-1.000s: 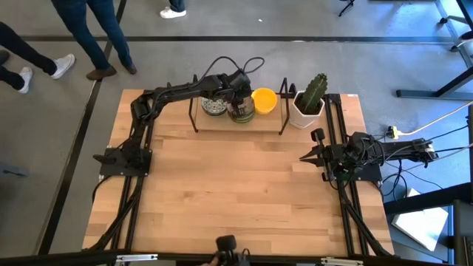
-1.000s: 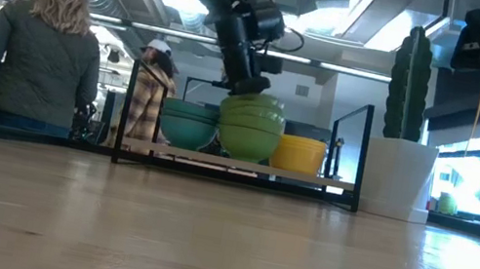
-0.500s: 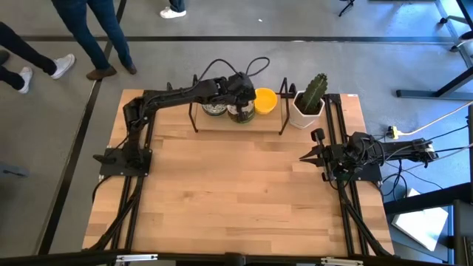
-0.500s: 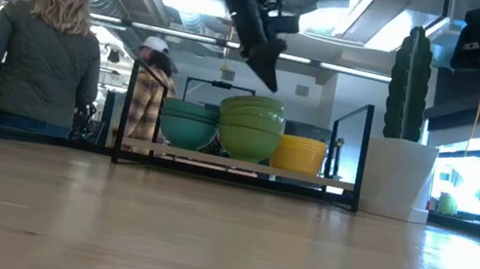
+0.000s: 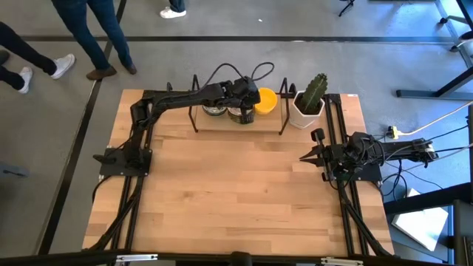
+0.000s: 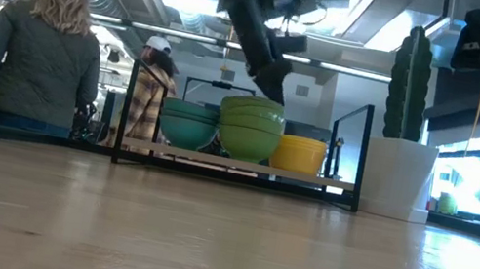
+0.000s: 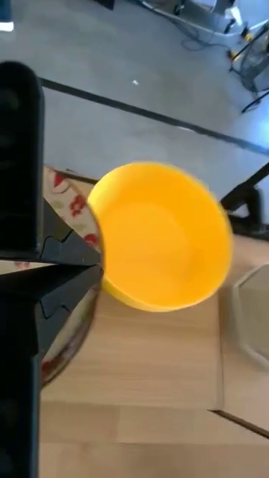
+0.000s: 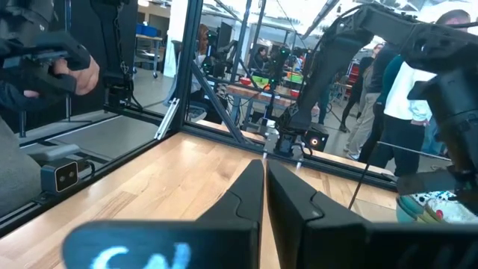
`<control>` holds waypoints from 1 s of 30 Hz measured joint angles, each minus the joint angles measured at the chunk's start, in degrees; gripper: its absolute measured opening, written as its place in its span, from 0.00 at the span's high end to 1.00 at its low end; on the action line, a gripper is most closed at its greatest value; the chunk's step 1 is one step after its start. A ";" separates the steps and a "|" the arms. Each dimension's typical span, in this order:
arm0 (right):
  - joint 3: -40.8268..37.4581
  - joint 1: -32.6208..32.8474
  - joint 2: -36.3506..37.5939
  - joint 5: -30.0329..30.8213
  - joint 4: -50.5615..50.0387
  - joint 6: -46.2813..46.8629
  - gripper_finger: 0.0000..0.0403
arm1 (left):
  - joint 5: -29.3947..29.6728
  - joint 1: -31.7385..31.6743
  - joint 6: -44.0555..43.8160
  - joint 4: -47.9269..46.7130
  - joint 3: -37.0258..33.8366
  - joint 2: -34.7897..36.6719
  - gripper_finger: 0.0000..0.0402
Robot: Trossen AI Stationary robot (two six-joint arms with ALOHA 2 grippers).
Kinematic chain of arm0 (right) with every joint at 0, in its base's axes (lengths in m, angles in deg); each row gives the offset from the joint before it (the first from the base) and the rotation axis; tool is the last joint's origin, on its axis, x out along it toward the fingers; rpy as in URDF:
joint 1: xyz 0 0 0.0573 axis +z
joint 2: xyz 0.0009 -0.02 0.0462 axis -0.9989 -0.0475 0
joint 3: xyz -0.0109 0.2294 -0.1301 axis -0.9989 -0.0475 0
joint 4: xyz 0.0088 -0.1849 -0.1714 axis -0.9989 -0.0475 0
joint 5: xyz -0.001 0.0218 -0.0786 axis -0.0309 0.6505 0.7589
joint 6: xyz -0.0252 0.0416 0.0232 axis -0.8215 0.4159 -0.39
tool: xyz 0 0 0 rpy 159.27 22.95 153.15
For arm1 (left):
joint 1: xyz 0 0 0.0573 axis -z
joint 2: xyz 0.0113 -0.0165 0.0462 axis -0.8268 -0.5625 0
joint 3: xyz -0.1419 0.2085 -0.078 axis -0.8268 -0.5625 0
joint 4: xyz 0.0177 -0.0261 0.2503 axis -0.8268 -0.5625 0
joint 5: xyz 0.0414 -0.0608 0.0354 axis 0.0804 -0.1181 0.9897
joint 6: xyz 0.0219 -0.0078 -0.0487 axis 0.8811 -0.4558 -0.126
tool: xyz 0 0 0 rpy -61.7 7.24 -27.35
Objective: Pick & Place Mini bowls
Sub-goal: Stack the red patterned bowl on the red patterned bowl on the shelf, then return to Home Position
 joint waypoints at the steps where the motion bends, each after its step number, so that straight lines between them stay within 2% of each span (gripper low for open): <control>1: 0.00 0.01 -0.02 0.00 0.00 0.01 0.95 | 0.05 0.00 0.29 -0.22 -0.06 -0.26 0.99; 11: 0.00 0.01 -0.02 -0.02 0.00 0.02 0.95 | 0.81 0.15 0.97 0.29 -0.02 0.72 0.99; 16: 0.00 0.00 0.00 -0.01 0.00 0.13 0.95 | -0.32 1.08 2.35 -2.31 -0.02 5.95 0.99; 21: 0.00 0.01 0.00 0.00 -0.02 0.10 0.95 | 2.04 4.53 2.04 -12.84 -0.82 16.87 0.99; 26: 0.00 -0.01 -0.13 0.00 -0.58 -0.15 0.99 | 8.76 11.55 1.15 -17.32 -9.92 33.11 0.99; 28: 0.00 0.01 -0.15 0.00 -0.64 -0.16 0.99 | 7.88 14.24 -0.27 -17.44 -16.40 40.52 0.99; 30: 0.00 0.00 -0.15 0.00 -0.64 0.05 0.99 | 1.78 16.33 -2.23 -14.95 -24.42 48.64 0.99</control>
